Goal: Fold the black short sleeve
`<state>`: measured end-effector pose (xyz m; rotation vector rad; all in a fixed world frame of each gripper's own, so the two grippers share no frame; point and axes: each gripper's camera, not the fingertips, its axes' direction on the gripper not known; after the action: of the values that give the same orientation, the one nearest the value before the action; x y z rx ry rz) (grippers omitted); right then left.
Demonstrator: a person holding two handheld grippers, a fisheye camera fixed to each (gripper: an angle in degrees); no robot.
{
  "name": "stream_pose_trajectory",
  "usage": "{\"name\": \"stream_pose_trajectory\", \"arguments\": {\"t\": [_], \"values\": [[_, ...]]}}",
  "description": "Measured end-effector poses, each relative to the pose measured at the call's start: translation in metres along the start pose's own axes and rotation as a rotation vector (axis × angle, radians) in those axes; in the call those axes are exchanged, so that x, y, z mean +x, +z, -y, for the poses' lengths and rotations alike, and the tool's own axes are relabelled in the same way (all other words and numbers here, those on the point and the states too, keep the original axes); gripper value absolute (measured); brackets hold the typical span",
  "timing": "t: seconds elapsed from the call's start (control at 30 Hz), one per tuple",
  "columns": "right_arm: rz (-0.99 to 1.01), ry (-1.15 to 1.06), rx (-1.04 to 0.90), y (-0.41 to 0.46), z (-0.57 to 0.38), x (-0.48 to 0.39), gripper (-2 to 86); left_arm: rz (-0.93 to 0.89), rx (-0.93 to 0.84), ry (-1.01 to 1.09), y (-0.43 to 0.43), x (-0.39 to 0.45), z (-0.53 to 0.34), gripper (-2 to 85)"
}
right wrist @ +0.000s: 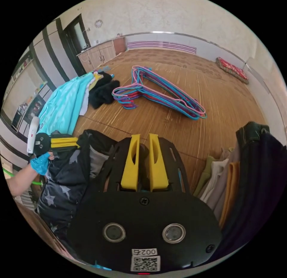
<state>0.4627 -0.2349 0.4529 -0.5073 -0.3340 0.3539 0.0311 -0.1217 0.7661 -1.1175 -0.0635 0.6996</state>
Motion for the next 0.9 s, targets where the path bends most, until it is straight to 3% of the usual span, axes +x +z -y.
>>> {"name": "stream_pose_trajectory", "arguments": {"t": [0.17, 0.33, 0.63, 0.9], "values": [[0.098, 0.109, -0.106, 0.031, -0.010, 0.000, 11.0, 0.010, 0.008, 0.010, 0.004, 0.002, -0.006, -0.8], [0.138, 0.235, -0.175, 0.065, -0.007, -0.005, 8.7, 0.035, 0.019, 0.028, 0.009, 0.005, -0.014, -1.2], [-0.124, -0.112, -0.082, 0.075, 0.007, -0.063, 4.3, 0.048, 0.034, 0.021, 0.017, 0.006, -0.028, -1.5], [-0.063, -0.045, -0.020, 0.049, 0.012, -0.077, 8.2, 0.079, 0.010, 0.062, 0.021, 0.003, -0.041, 0.6]]}}
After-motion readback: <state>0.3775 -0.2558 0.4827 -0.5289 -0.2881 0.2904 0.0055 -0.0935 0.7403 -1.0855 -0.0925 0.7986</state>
